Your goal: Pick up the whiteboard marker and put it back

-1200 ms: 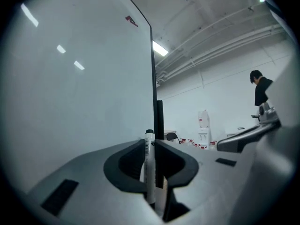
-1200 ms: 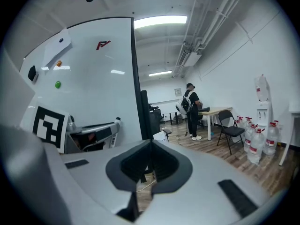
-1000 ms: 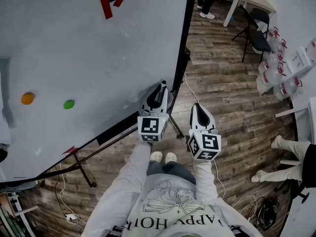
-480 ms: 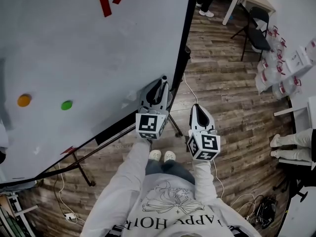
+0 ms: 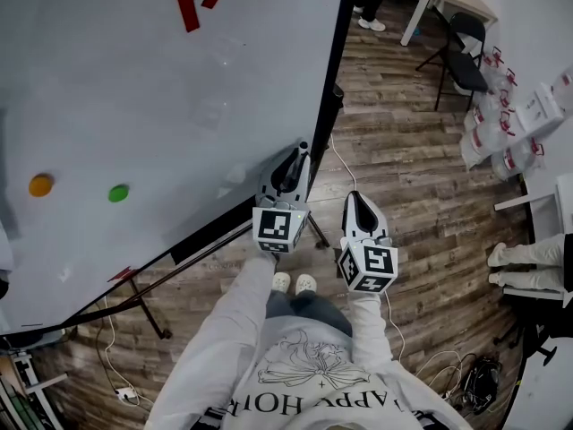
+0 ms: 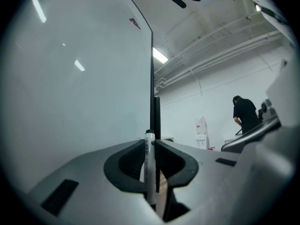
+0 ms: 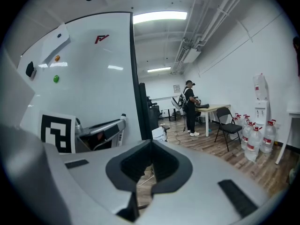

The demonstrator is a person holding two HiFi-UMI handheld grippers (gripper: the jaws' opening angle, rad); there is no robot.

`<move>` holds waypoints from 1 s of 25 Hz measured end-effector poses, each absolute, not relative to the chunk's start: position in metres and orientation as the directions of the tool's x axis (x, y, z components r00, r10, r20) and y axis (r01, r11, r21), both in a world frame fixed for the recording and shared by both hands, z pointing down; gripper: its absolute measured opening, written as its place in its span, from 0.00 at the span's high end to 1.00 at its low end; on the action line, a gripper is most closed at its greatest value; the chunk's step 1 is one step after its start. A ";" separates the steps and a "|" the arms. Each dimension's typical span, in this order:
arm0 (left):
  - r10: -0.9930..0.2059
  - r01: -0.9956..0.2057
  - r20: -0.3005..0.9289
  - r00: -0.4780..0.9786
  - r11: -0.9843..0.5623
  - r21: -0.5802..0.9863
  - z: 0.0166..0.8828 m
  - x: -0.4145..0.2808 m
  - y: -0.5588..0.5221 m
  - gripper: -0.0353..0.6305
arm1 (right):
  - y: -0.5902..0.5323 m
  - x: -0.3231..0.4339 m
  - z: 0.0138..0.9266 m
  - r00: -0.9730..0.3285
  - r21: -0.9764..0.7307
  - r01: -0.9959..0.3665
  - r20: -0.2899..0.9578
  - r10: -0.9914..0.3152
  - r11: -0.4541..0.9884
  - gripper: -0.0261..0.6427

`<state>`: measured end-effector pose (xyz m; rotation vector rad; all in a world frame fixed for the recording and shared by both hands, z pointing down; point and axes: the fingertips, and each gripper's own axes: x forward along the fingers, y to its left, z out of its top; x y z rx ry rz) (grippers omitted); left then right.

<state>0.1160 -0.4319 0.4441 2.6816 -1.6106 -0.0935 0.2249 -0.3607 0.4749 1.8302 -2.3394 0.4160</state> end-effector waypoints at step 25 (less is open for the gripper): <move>-0.933 -0.938 0.102 0.346 -0.345 0.031 0.464 0.077 -0.402 0.89 | -0.361 0.207 0.460 -0.278 -0.120 -0.959 0.248 -0.928 0.255 0.95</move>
